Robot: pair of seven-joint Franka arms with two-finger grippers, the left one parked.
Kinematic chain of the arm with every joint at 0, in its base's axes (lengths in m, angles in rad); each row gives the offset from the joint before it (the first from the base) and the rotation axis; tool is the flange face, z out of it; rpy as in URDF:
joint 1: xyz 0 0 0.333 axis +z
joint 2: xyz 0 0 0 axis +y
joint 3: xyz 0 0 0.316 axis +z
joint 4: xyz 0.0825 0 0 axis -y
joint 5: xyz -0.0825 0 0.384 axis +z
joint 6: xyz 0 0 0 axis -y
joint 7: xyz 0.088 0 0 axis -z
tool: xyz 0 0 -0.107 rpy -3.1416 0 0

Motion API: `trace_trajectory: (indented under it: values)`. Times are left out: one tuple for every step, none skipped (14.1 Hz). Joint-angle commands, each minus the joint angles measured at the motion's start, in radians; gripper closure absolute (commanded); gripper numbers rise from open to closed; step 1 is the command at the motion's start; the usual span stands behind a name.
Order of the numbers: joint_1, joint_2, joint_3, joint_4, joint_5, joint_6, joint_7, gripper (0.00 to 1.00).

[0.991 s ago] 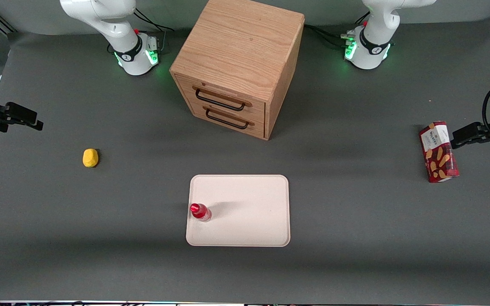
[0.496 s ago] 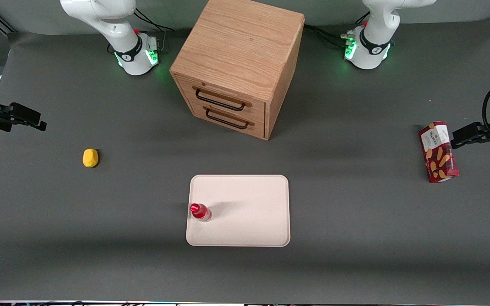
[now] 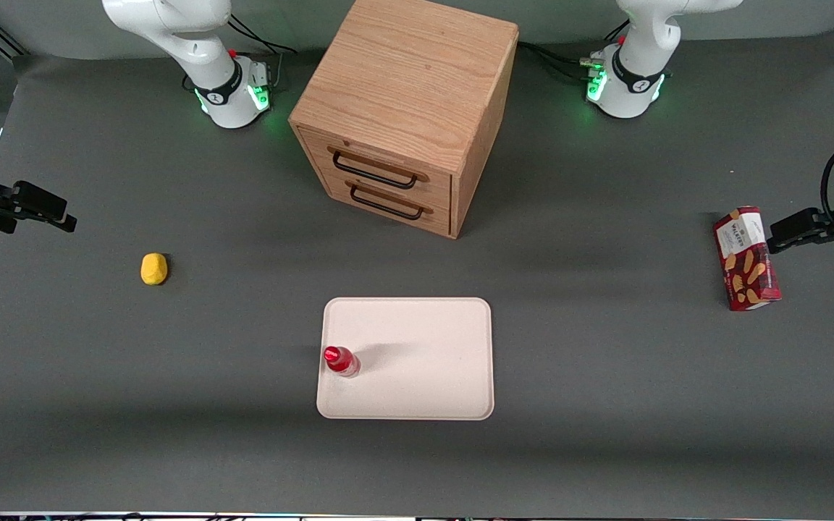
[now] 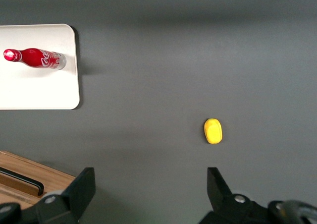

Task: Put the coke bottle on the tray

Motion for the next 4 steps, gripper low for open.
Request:
trace_trajectory:
  values:
    - [0.006,-0.02,-0.002,-0.019,-0.007,0.019,0.011,0.0]
    - [0.006,-0.022,-0.002,-0.019,-0.005,0.017,0.012,0.0]
    - [0.006,-0.025,-0.002,-0.019,-0.005,0.017,0.017,0.0]
    - [0.006,-0.025,-0.002,-0.019,-0.004,0.016,0.024,0.0]
